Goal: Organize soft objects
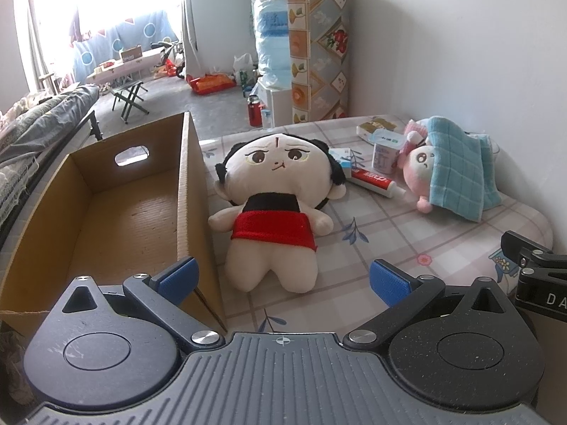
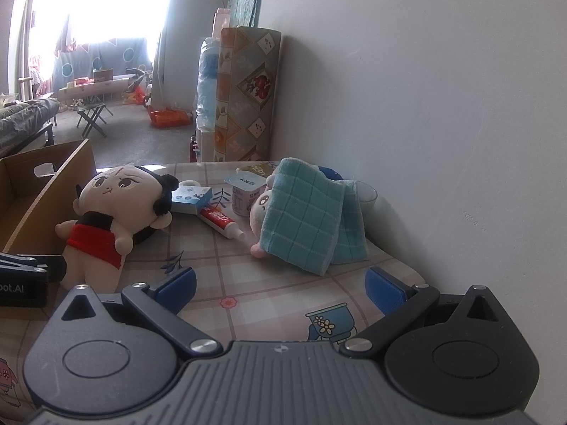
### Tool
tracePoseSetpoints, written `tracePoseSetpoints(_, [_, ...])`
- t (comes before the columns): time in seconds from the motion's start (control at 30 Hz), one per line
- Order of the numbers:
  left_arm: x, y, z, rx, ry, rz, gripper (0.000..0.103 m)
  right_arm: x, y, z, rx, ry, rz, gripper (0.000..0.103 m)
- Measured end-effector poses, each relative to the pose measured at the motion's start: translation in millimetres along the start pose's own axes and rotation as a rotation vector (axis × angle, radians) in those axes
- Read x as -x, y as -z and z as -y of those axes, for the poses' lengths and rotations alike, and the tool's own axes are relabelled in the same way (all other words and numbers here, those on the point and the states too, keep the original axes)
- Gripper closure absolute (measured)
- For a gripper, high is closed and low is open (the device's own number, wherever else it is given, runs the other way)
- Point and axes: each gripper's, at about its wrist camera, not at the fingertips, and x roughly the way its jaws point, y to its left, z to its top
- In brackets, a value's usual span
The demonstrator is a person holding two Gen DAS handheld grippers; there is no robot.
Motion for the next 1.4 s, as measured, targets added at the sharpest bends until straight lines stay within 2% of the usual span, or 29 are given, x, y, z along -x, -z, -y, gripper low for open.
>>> tracePoseSetpoints(1.13, [-11.4, 6.2, 4.1, 0.032, -0.023, -0.012, 0.000, -7.3, 6.2, 9.5, -0.021, -0.001, -0.009, 0.000])
tracePoseSetpoints(1.23, [-13.9, 8.2, 9.2, 0.031, 0.002, 0.001, 0.000, -10.4, 12.9, 13.9, -0.026, -0.008, -0.006, 0.000])
tracePoseSetpoints(1.4, [-16.1, 8.1, 26.5, 0.008, 0.106, 0.045, 0.000, -15.4, 28.2, 27.6, -0.036, -0.035, 0.023, 0.000])
